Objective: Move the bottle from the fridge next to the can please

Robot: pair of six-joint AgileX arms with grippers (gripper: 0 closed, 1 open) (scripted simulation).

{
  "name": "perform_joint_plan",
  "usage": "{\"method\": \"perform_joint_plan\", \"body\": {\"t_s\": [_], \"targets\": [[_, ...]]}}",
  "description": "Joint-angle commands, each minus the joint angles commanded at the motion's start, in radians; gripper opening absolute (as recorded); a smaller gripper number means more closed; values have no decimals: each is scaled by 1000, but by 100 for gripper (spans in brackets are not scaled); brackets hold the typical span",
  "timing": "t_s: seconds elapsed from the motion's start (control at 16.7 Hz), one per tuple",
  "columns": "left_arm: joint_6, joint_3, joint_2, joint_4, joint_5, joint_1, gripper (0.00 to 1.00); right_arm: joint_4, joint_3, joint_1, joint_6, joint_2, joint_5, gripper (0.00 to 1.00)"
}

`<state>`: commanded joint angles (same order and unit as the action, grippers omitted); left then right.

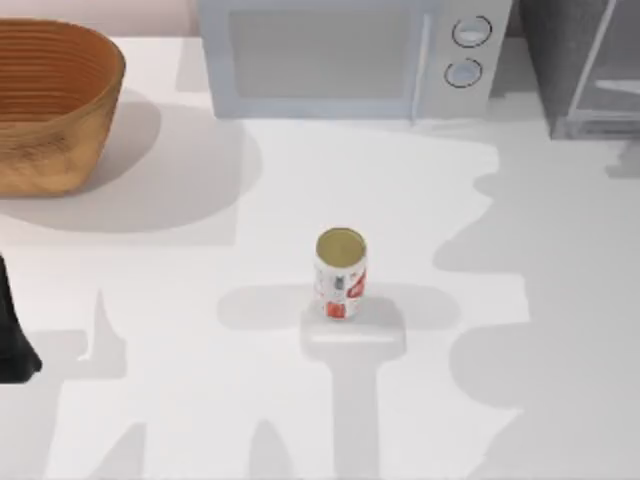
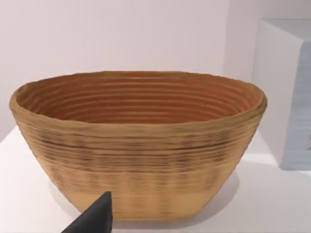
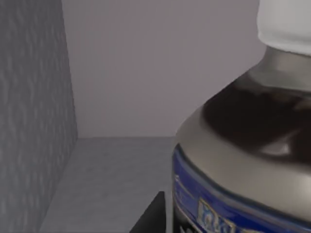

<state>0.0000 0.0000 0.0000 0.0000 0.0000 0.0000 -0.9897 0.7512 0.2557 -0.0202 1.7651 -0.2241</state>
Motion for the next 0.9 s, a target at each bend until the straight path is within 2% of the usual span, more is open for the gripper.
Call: {"method": "perform_joint_plan", "body": {"t_s": [0.18, 0.54, 0.72, 0.9], "targets": [[0, 0, 0, 0, 0, 0, 100, -29, -71, 10, 0, -63, -12, 0], [0, 0, 0, 0, 0, 0, 100, -38, -73, -8, -3, -53, 2, 0], [0, 0, 0, 0, 0, 0, 100, -104, -97, -105, -4, -18, 100, 0], [0, 0, 0, 0, 0, 0, 100, -199, -146, -294, -4, 28, 287, 0]]}}
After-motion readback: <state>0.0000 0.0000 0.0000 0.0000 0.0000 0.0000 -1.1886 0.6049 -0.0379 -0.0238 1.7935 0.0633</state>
